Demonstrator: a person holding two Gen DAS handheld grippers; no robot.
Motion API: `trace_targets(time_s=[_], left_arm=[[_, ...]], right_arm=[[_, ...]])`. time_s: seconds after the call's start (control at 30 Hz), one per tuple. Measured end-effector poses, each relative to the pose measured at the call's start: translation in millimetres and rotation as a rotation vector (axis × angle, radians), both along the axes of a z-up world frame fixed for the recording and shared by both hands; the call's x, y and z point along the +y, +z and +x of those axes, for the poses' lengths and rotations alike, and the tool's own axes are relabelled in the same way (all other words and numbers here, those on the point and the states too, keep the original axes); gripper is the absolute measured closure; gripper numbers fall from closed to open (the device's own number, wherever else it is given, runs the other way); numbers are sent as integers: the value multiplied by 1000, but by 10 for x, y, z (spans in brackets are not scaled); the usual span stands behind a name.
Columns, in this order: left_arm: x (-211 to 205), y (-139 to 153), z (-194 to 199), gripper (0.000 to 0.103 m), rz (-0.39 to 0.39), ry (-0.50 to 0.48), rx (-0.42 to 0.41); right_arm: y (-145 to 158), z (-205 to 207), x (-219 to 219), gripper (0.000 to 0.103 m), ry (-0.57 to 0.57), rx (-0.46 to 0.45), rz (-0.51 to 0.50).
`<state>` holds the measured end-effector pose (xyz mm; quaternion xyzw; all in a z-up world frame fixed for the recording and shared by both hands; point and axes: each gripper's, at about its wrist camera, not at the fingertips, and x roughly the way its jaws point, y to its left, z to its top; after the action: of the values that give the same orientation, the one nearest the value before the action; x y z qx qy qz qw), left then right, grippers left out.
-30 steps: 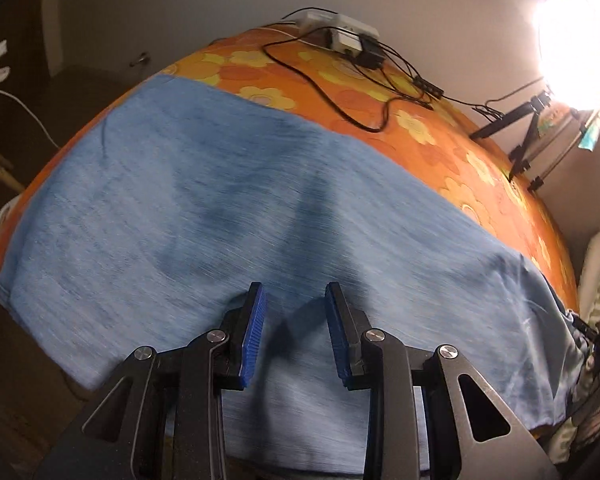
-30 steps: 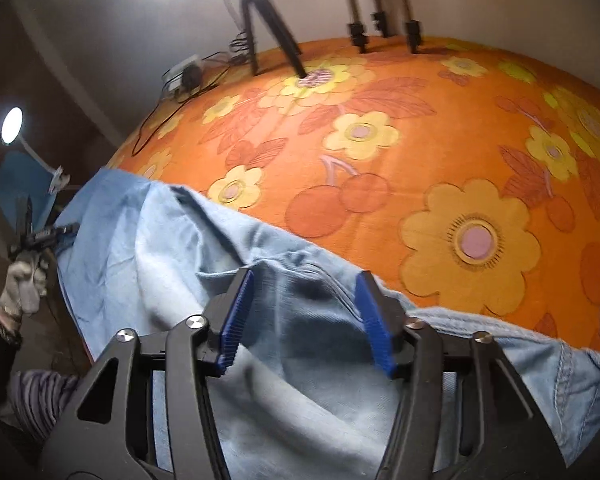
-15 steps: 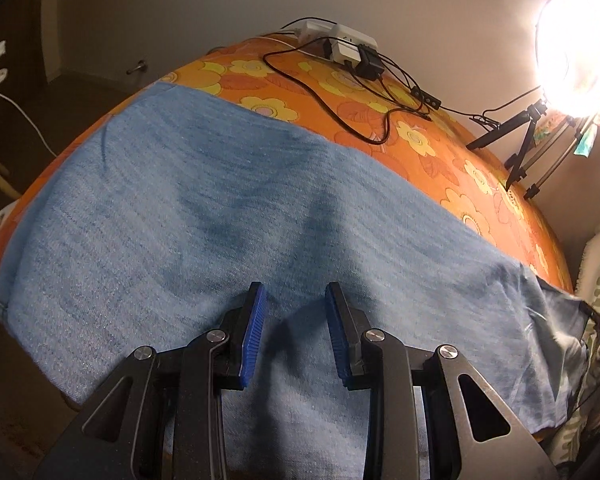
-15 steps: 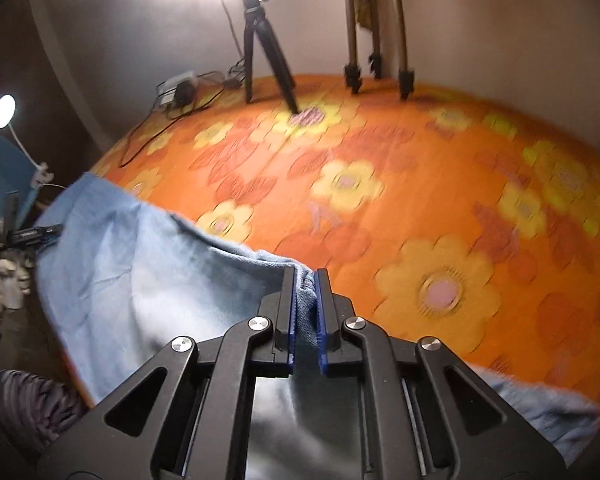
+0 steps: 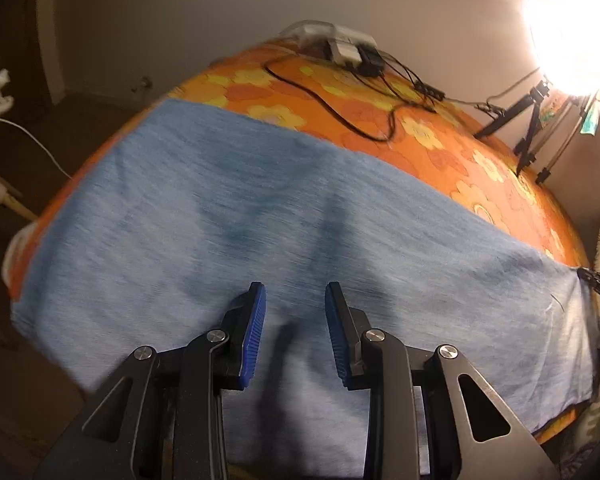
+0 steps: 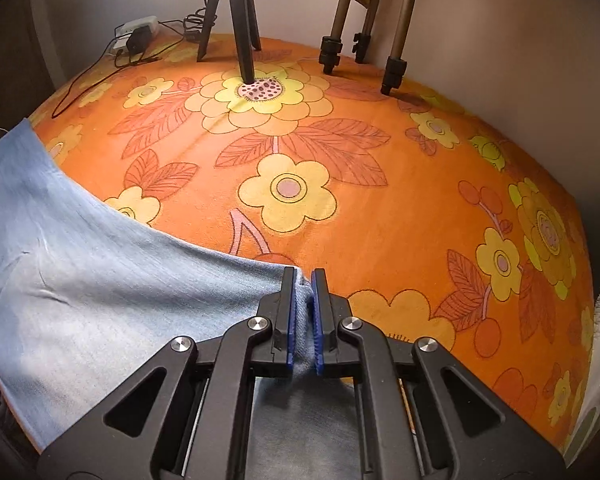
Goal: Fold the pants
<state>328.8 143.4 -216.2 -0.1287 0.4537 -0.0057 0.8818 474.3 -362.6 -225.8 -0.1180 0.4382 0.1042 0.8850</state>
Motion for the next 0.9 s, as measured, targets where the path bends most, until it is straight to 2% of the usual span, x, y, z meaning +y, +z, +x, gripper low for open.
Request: trace_targets(time_s=[0.03, 0.1, 0.23, 0.33, 0.53, 0.63, 0.73, 0.9], left_arm=[[62, 41, -42, 74, -9, 16, -13], [219, 133, -156, 74, -17, 55, -40], [541, 268, -425, 74, -15, 125, -75], [831, 353, -654, 74, -36, 202, -103], [1254, 337, -1013, 74, -104, 312, -123], [1355, 230, -1042, 74, -177, 332, -114], [1324, 123, -1039, 74, -244, 322, -119], [1127, -23, -903, 74, -222, 241, -86]], right_arm=[[7, 5, 0, 95, -6, 4, -7], [60, -5, -10, 81, -41, -9, -25], [277, -178, -40, 81, -92, -63, -6], [450, -411, 38, 81, -81, -91, 32], [797, -882, 587, 81, 79, -128, 106], [926, -1002, 970, 81, 176, -129, 146], [999, -1099, 1429, 80, 284, -110, 187], [978, -1257, 2331, 78, 468, -71, 192]])
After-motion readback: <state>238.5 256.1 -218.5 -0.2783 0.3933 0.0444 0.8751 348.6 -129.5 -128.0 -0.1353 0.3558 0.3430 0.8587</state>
